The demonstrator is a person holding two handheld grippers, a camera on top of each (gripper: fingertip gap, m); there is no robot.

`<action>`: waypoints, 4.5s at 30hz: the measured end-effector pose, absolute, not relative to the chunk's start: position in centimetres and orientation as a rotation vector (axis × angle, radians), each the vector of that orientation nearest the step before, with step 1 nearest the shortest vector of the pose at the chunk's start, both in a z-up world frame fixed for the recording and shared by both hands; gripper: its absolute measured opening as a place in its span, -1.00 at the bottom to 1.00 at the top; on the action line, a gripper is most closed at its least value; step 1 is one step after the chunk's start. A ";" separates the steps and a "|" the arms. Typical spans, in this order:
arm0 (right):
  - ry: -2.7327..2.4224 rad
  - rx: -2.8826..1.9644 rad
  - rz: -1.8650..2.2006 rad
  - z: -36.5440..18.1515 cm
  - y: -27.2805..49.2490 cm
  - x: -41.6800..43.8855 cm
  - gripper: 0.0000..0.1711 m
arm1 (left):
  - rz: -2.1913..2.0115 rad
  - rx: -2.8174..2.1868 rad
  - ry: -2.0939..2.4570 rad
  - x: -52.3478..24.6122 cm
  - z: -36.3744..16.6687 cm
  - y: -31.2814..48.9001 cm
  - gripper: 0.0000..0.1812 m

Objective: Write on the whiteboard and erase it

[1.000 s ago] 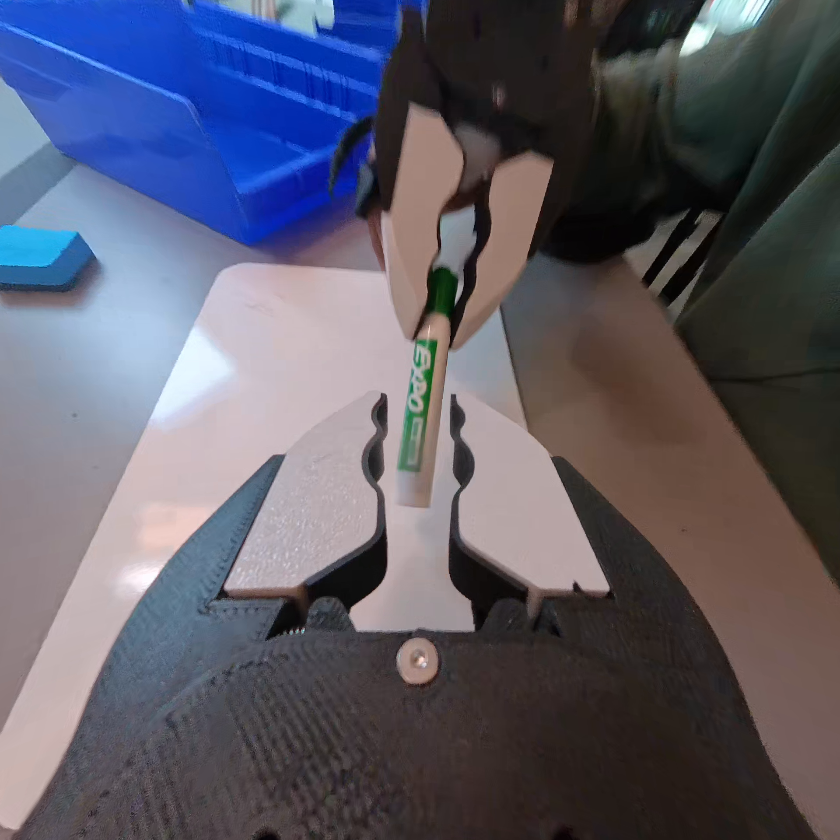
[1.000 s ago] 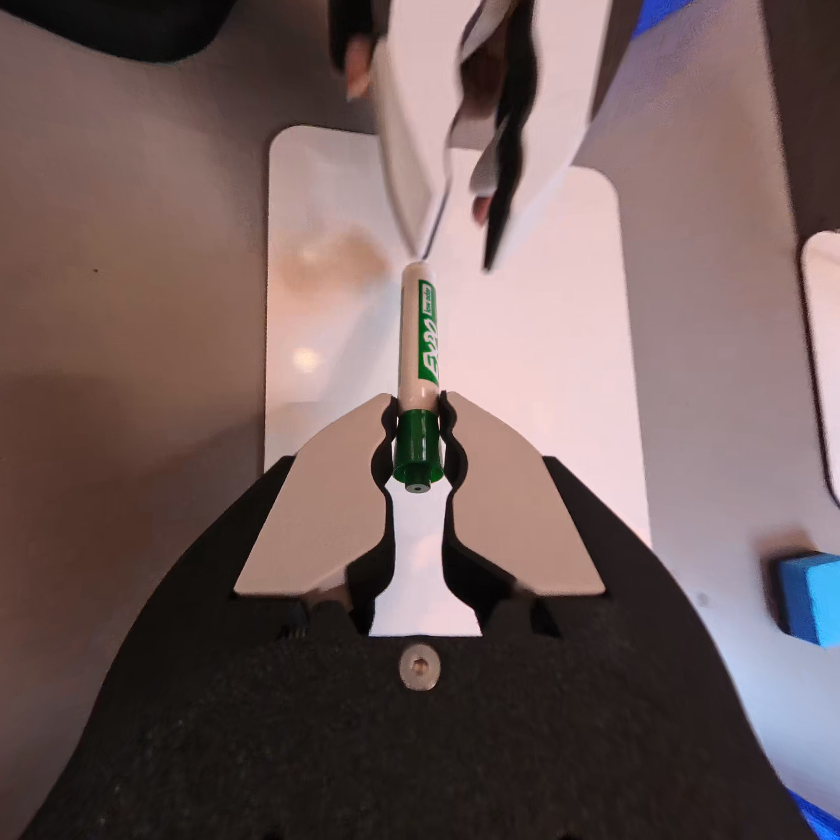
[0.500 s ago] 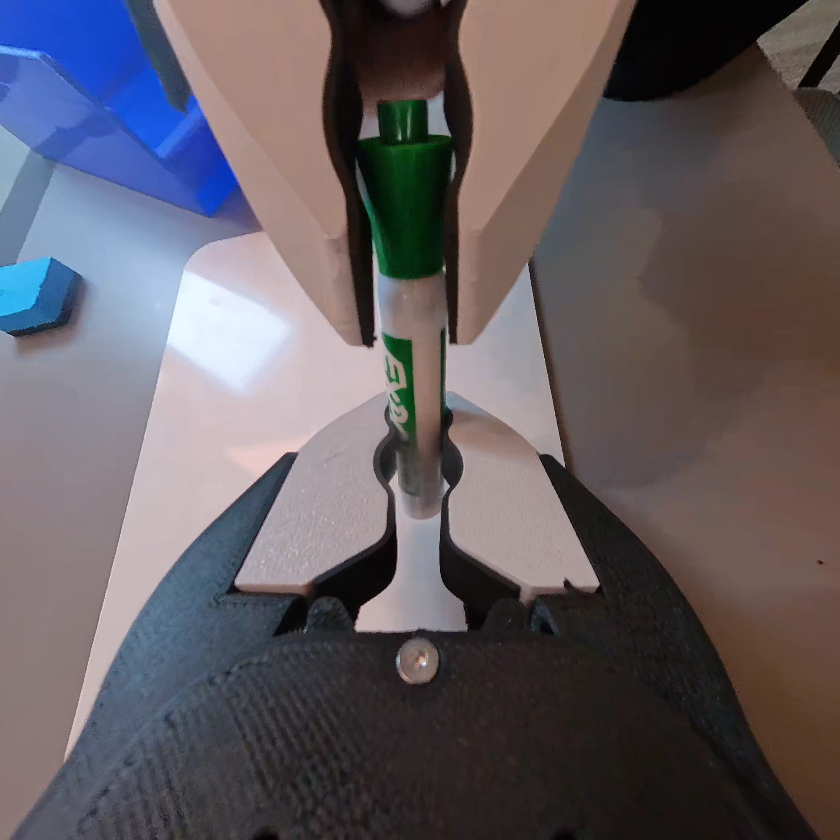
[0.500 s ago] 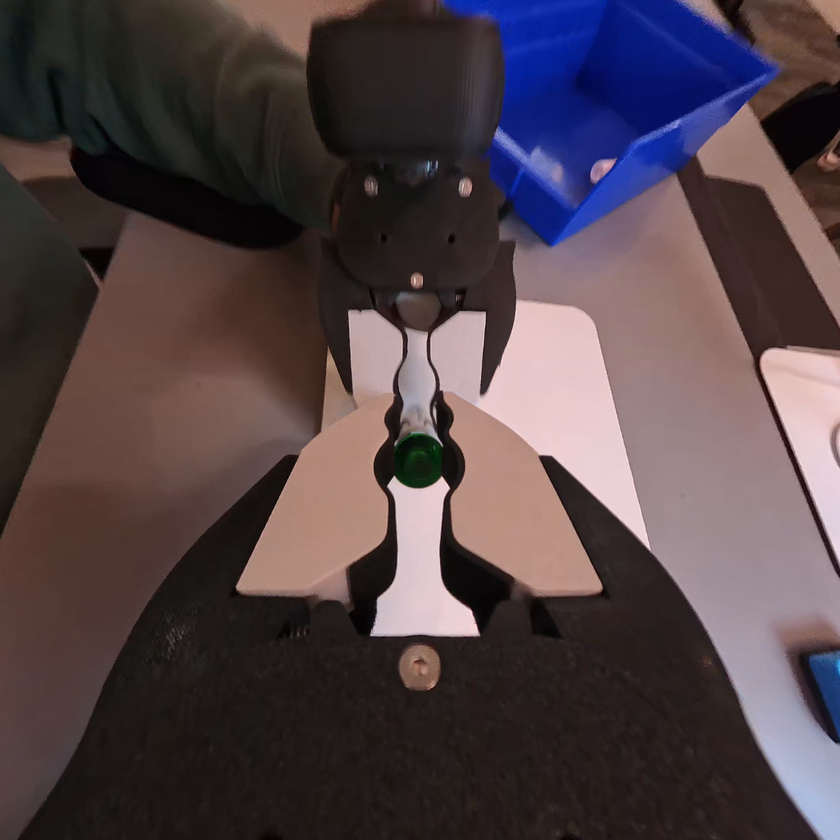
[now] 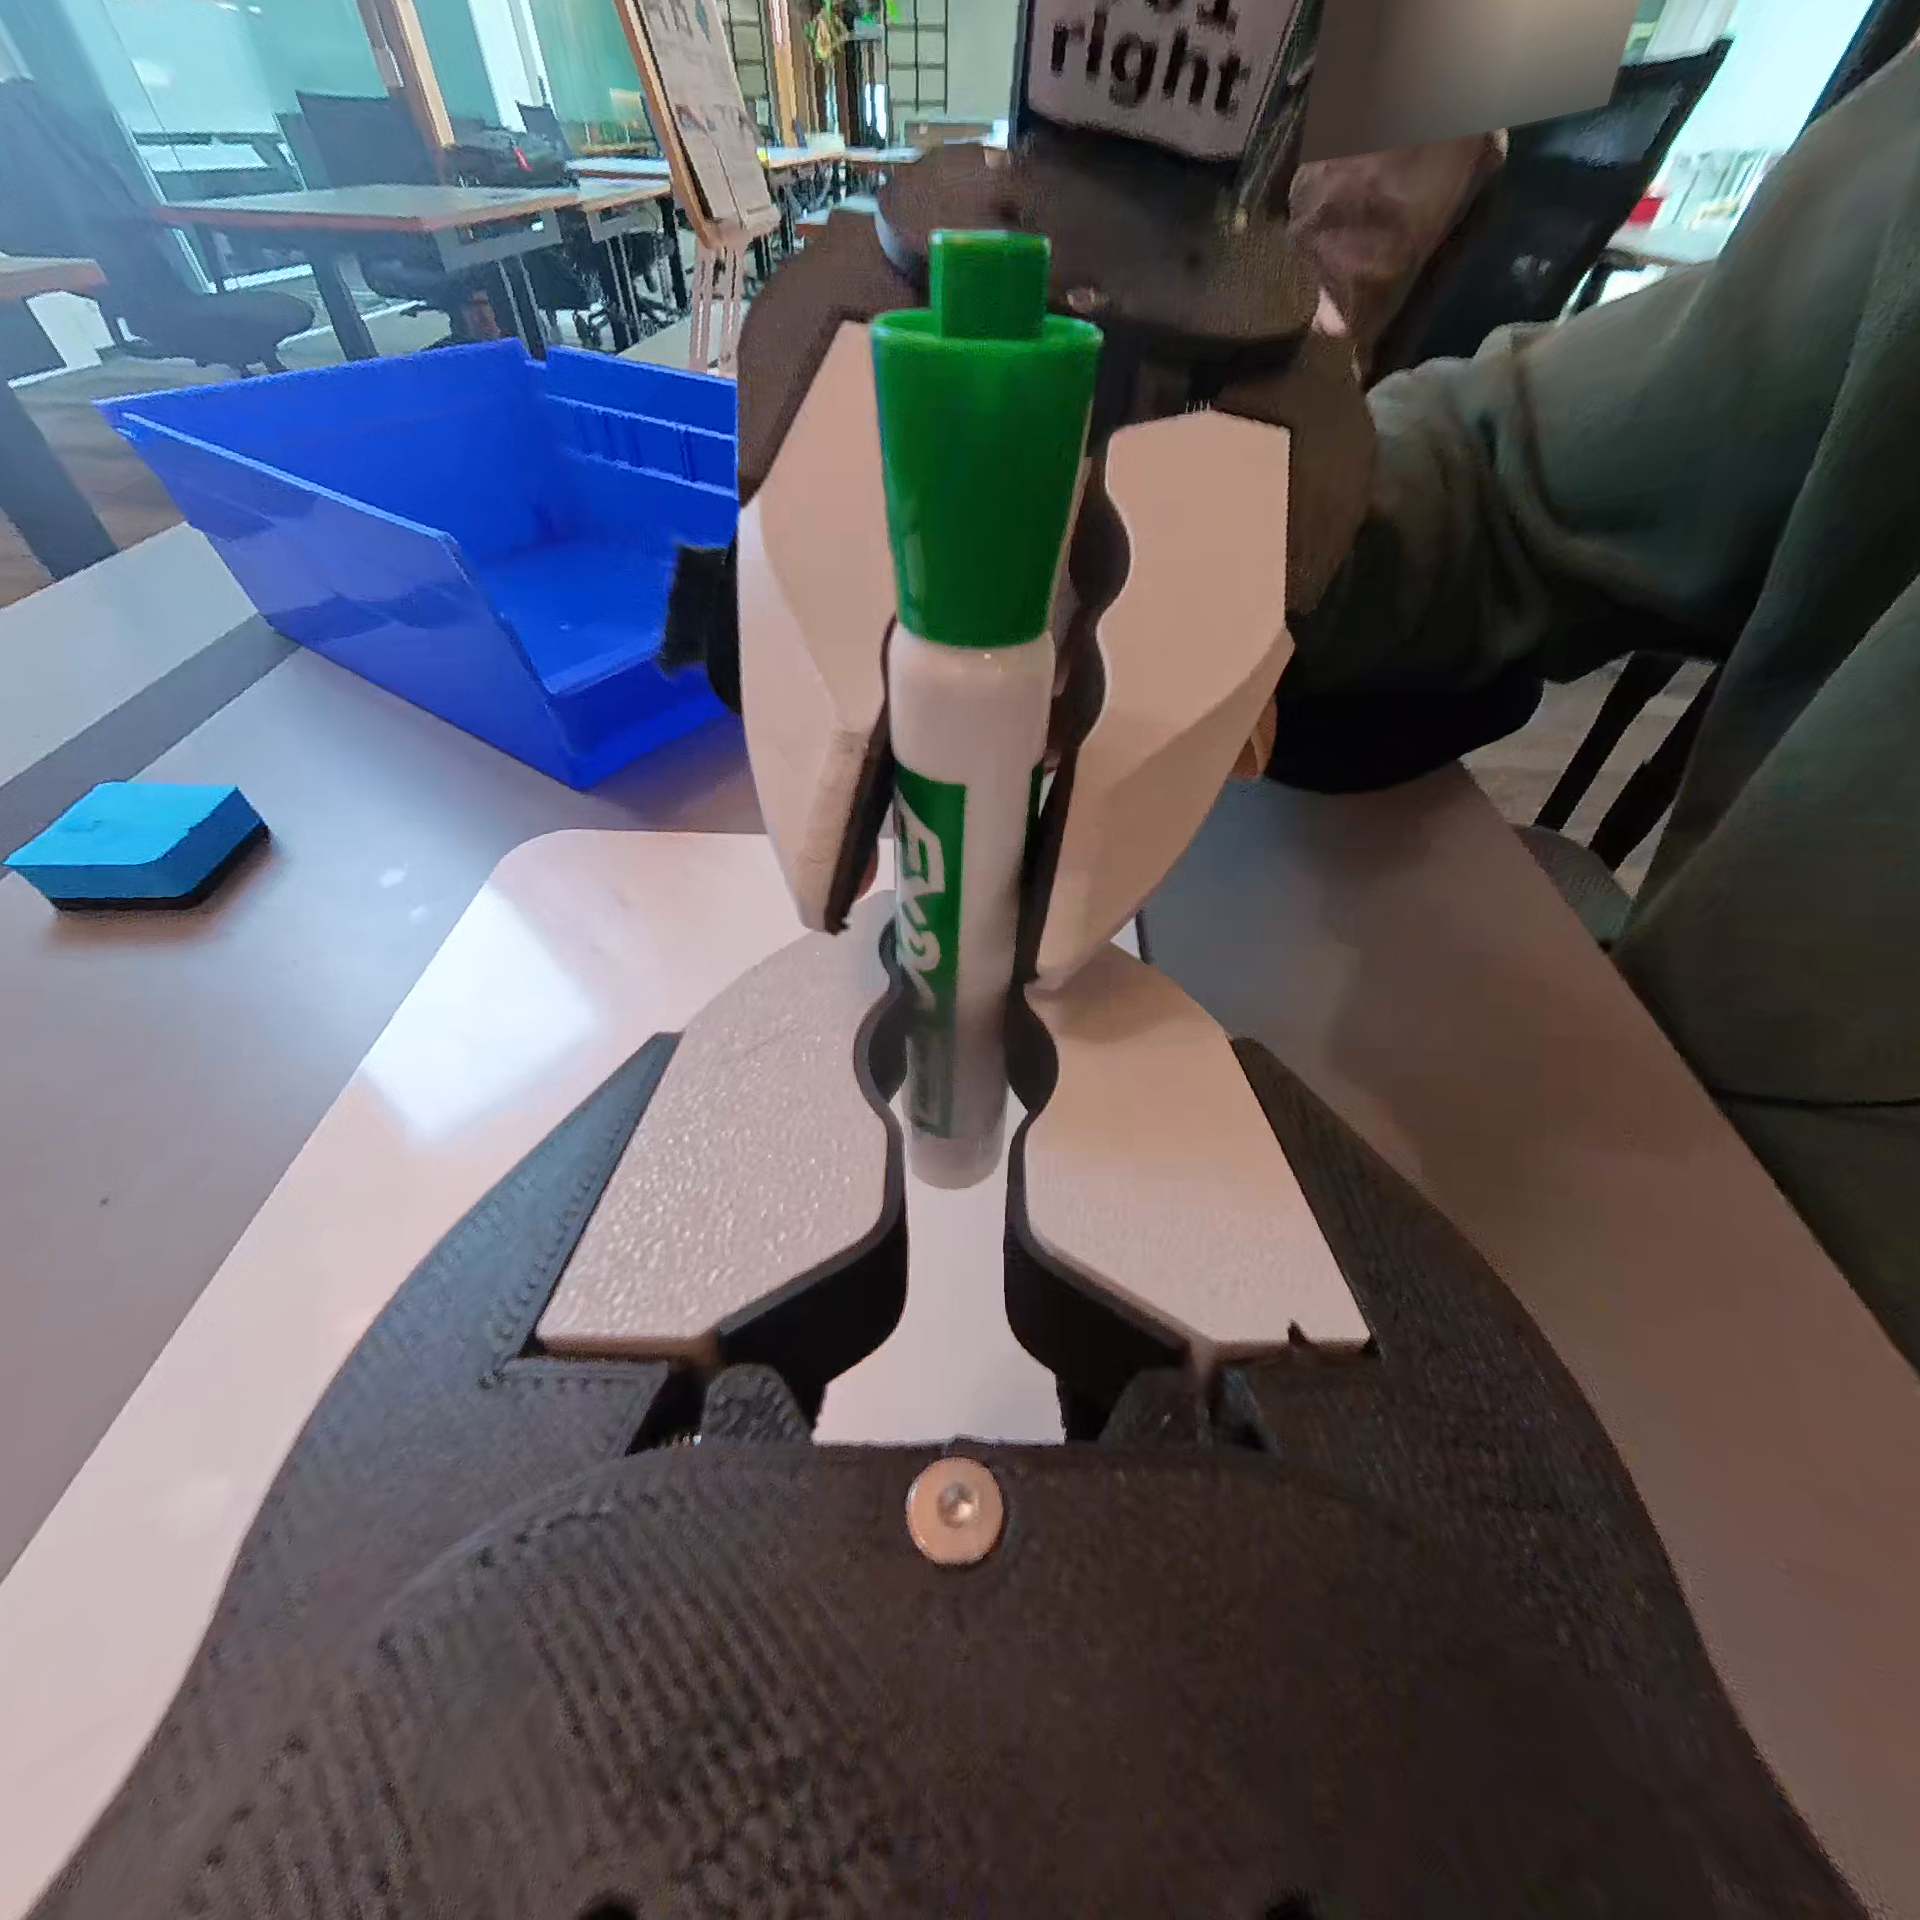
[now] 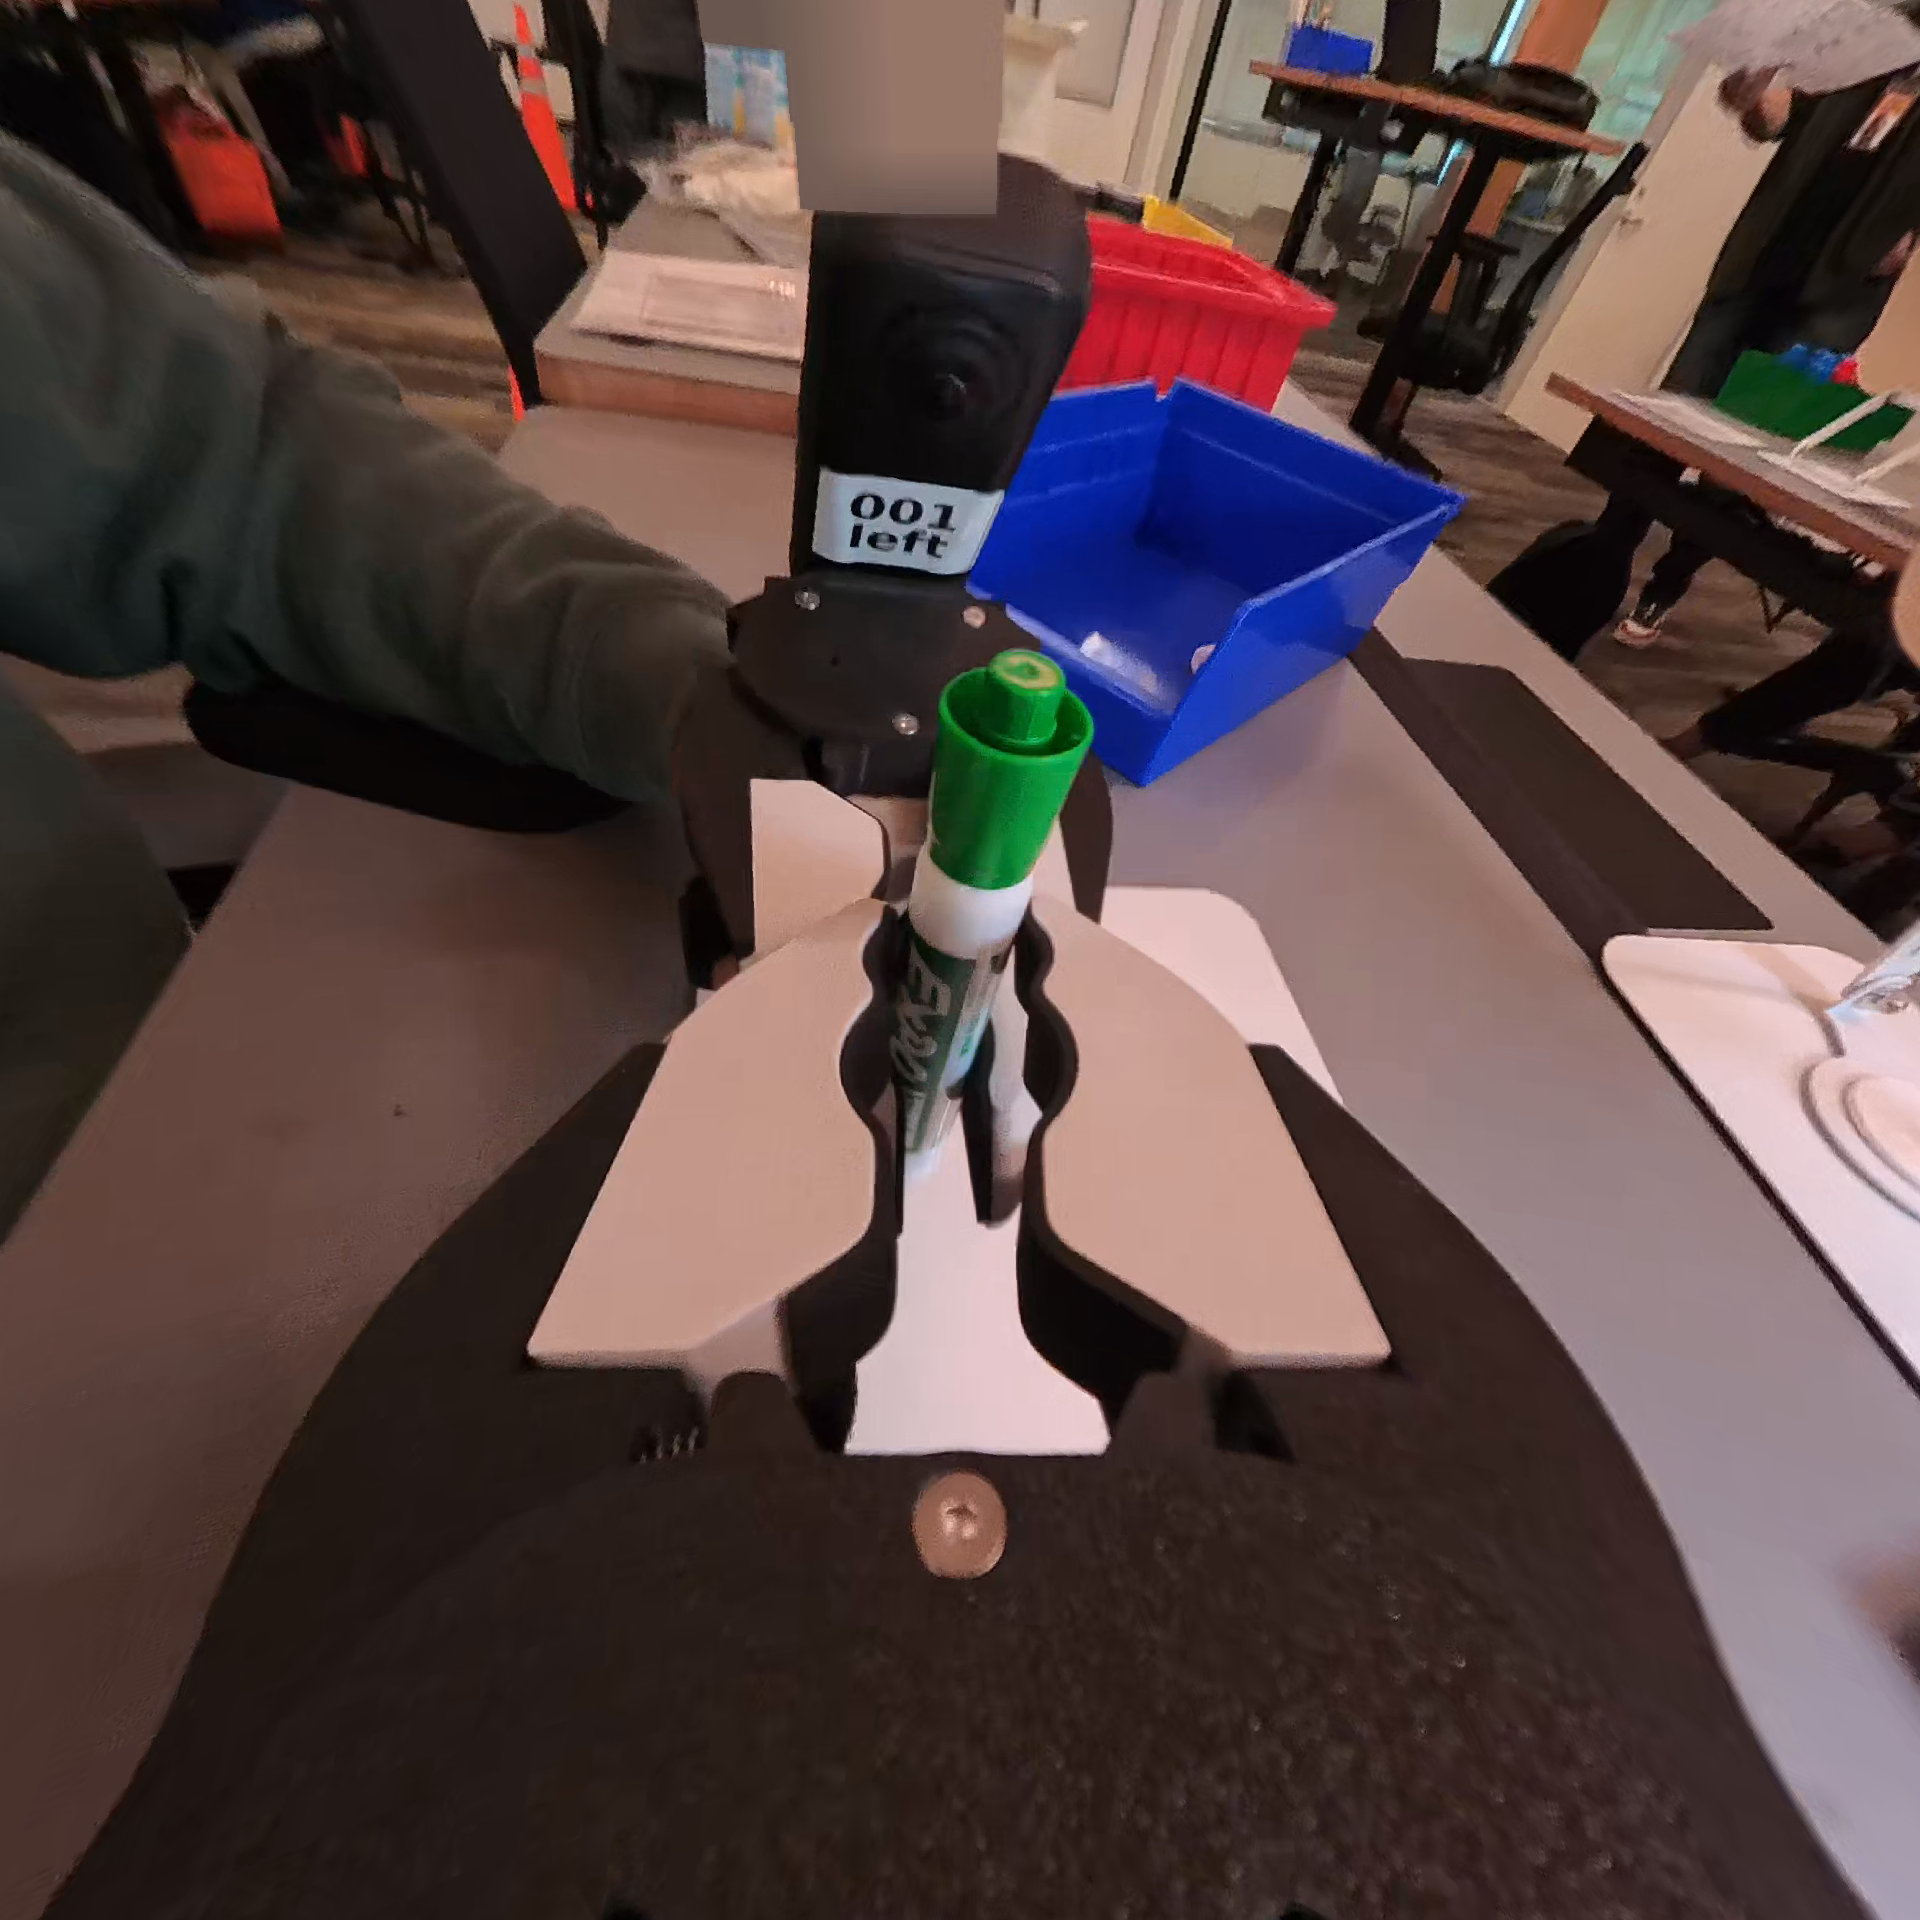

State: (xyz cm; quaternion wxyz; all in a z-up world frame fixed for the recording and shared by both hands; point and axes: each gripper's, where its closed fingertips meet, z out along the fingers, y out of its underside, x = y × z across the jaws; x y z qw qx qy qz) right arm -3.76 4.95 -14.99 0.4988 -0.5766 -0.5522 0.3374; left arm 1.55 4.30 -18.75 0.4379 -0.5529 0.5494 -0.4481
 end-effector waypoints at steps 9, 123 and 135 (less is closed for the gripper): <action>-1.540 -1.695 0.480 -19.6 7.4 -0.5 -0.78 | -1.107 -1.356 1.318 -1.4 -15.4 6.2 -0.59; -1.113 -1.191 1.043 -6.8 8.0 4.8 -0.77 | -1.183 -1.234 0.944 -10.8 -7.4 10.2 -0.78; -1.138 -1.260 1.087 -8.8 7.9 3.8 -0.77 | -1.082 -1.303 1.029 -10.3 -9.5 10.5 -0.79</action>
